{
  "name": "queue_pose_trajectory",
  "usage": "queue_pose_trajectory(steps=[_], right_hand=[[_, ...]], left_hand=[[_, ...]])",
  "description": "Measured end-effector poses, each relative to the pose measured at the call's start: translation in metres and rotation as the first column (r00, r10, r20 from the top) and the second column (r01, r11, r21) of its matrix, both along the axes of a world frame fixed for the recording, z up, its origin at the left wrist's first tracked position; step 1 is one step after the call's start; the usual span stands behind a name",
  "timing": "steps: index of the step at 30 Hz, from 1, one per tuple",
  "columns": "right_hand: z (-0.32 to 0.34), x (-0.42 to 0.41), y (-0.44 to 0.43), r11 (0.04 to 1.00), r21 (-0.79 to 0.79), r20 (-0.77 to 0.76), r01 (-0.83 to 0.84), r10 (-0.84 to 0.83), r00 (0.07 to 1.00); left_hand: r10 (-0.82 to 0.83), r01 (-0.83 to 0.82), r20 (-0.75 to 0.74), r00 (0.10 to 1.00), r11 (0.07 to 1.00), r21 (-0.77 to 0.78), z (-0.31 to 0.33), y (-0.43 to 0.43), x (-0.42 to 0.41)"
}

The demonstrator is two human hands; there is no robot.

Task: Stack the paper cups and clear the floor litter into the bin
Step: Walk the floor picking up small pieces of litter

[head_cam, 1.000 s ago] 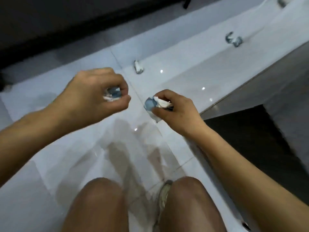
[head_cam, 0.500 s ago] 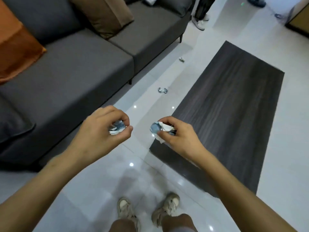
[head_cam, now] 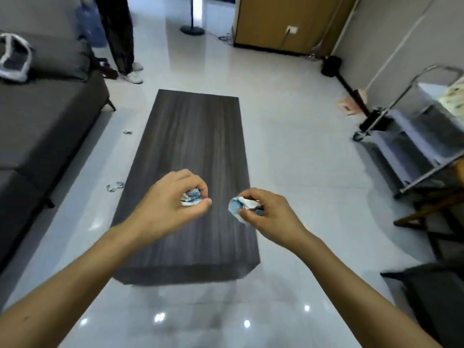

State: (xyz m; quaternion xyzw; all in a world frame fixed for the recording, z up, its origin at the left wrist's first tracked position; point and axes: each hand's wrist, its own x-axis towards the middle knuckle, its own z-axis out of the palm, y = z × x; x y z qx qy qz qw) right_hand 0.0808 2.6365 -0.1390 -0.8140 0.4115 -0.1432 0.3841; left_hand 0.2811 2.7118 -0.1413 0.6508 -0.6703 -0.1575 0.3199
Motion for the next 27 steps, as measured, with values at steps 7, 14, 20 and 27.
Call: queue_pose_trajectory(steps=[7,14,20,27], right_hand=[[0.01,-0.159,-0.115,0.96,0.018,0.019,0.278,-0.279,0.96],[-0.016,-0.223,-0.267,0.882,0.095,0.055,0.461,-0.467,0.882],[-0.008,-0.26,-0.419,0.819,0.042,0.018,0.572,-0.573,0.819],[-0.01,-0.313,-0.595,0.78,-0.002,-0.022,0.626,-0.626,0.779]], left_hand=[[-0.286,0.287,-0.023,0.958,0.958,0.024,0.001,-0.162,-0.154],[-0.368,0.371,-0.062,0.928,0.927,0.046,-0.025,-0.346,-0.212],[-0.38,0.387,-0.077,0.922,0.917,0.095,-0.025,-0.519,-0.242],[-0.441,0.447,-0.073,0.894,0.887,0.118,-0.017,-0.704,-0.297]])
